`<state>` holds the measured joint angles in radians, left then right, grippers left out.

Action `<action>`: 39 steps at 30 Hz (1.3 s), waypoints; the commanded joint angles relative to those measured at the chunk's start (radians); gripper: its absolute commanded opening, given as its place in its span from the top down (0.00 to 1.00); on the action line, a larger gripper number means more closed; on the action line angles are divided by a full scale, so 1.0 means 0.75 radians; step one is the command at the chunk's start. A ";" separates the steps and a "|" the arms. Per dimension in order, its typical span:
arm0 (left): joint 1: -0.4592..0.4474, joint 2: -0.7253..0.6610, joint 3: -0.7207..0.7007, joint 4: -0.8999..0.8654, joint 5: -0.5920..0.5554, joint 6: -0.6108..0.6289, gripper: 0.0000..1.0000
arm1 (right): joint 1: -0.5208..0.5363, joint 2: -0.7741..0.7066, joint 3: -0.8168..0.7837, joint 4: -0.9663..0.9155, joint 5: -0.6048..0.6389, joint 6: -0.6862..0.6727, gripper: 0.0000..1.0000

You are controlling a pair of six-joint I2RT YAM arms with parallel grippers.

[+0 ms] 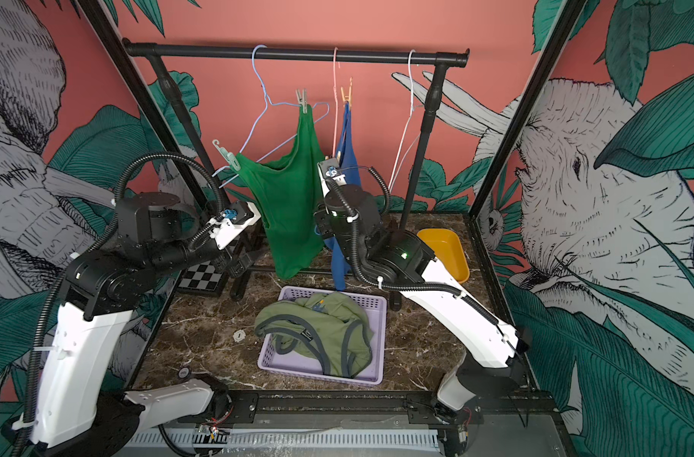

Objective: Remove the clothespins securing tank tops to the hanger
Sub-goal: Pick up the hanger from the clothesline.

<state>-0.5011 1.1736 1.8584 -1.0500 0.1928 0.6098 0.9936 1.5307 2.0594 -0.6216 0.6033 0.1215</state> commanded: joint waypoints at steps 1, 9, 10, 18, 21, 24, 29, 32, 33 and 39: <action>0.009 -0.004 0.032 -0.033 0.035 0.021 0.01 | -0.084 -0.068 0.038 -0.059 -0.119 0.099 0.58; 0.008 -0.020 0.016 -0.035 0.049 0.026 0.01 | -0.252 0.158 0.465 -0.406 -0.463 0.205 0.50; 0.009 -0.024 0.010 -0.039 0.051 0.029 0.01 | -0.264 0.188 0.524 -0.444 -0.488 0.211 0.49; 0.009 -0.045 -0.034 -0.050 0.057 0.054 0.01 | -0.289 0.237 0.586 -0.557 -0.508 0.218 0.50; 0.009 -0.042 -0.032 -0.051 0.065 0.057 0.01 | -0.303 0.245 0.587 -0.586 -0.525 0.222 0.55; 0.008 -0.038 -0.024 -0.051 0.070 0.056 0.01 | -0.317 0.252 0.592 -0.598 -0.533 0.222 0.62; 0.008 -0.029 -0.016 -0.056 0.072 0.058 0.01 | -0.356 0.262 0.607 -0.610 -0.565 0.219 0.72; 0.009 -0.026 -0.007 -0.060 0.077 0.060 0.01 | -0.378 0.281 0.642 -0.636 -0.557 0.201 0.83; 0.009 -0.021 -0.004 -0.059 0.078 0.060 0.01 | -0.385 0.289 0.655 -0.646 -0.558 0.193 0.86; 0.009 -0.007 0.009 -0.062 0.082 0.060 0.01 | -0.414 0.322 0.695 -0.663 -0.587 0.152 0.97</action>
<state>-0.5011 1.1671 1.8439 -1.0733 0.2333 0.6399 0.6907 1.7592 2.5610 -1.1240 0.1810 0.2565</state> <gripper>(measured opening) 0.994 0.049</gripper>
